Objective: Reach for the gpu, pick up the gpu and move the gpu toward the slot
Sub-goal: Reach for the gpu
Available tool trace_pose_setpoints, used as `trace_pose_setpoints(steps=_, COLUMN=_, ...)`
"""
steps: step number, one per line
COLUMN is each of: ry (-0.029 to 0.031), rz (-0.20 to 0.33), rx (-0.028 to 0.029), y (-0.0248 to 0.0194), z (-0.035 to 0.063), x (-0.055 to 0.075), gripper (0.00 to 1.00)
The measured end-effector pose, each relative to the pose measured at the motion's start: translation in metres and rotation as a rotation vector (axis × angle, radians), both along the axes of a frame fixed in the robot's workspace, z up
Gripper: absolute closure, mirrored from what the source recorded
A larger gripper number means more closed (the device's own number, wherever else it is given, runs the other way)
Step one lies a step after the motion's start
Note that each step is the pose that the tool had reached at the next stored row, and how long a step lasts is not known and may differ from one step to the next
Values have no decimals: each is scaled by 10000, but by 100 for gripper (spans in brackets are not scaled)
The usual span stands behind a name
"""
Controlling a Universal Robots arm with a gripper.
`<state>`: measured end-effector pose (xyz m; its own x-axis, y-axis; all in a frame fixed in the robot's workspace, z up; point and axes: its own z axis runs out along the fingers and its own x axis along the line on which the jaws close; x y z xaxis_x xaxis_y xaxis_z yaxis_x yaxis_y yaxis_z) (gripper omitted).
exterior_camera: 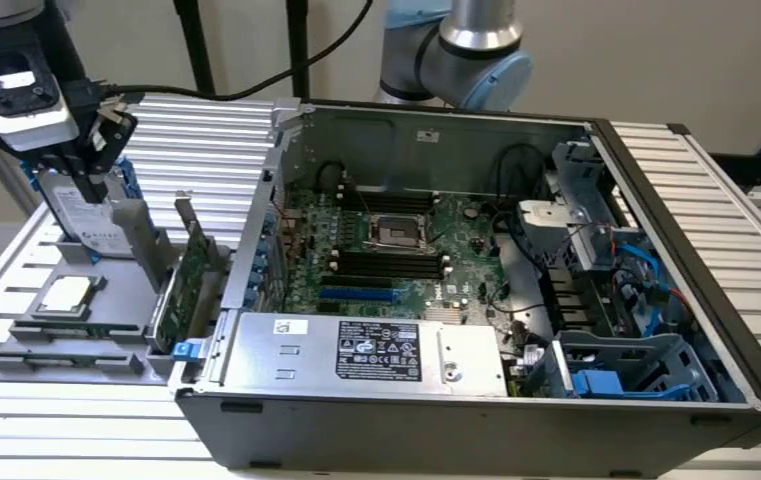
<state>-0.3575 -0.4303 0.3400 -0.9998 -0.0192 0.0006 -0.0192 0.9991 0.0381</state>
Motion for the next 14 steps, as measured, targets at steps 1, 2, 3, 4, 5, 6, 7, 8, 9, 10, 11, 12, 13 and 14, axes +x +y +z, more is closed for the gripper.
trace_pose_setpoints(steps=1, ry=0, rz=0, rx=0, y=-33, z=-3, x=21, gripper=89)
trace_pose_setpoints(steps=2, ry=-1, rz=-2, rx=1, y=-65, z=-5, x=47, gripper=89)
trace_pose_setpoints(steps=3, ry=-1, rz=-2, rx=2, y=-92, z=-10, x=78, gripper=89)
trace_pose_setpoints(steps=4, ry=-1, rz=0, rx=1, y=-117, z=-15, x=116, gripper=89)
trace_pose_setpoints(steps=5, ry=0, rz=-1, rx=0, y=-138, z=-21, x=153, gripper=89)
trace_pose_setpoints(steps=6, ry=-1, rz=-2, rx=1, y=-158, z=-28, x=191, gripper=89)
trace_pose_setpoints(steps=7, ry=0, rz=-1, rx=0, y=-177, z=-35, x=234, gripper=89)
trace_pose_setpoints(steps=8, ry=1, rz=-1, rx=0, y=-195, z=-43, x=281, gripper=89)
trace_pose_setpoints(steps=9, ry=0, rz=0, rx=0, y=-211, z=-52, x=327, gripper=89)
trace_pose_setpoints(steps=10, ry=0, rz=-1, rx=0, y=-225, z=-61, x=369, gripper=89)
trace_pose_setpoints(steps=11, ry=-1, rz=-2, rx=1, y=-240, z=-71, x=416, gripper=89)
trace_pose_setpoints(steps=12, ry=-1, rz=0, rx=1, y=-254, z=-80, x=461, gripper=89)
trace_pose_setpoints(steps=13, ry=-1, rz=0, rx=1, y=-267, z=-88, x=506, gripper=89)
trace_pose_setpoints(steps=14, ry=-1, rz=-2, rx=1, y=-279, z=-97, x=552, gripper=89)
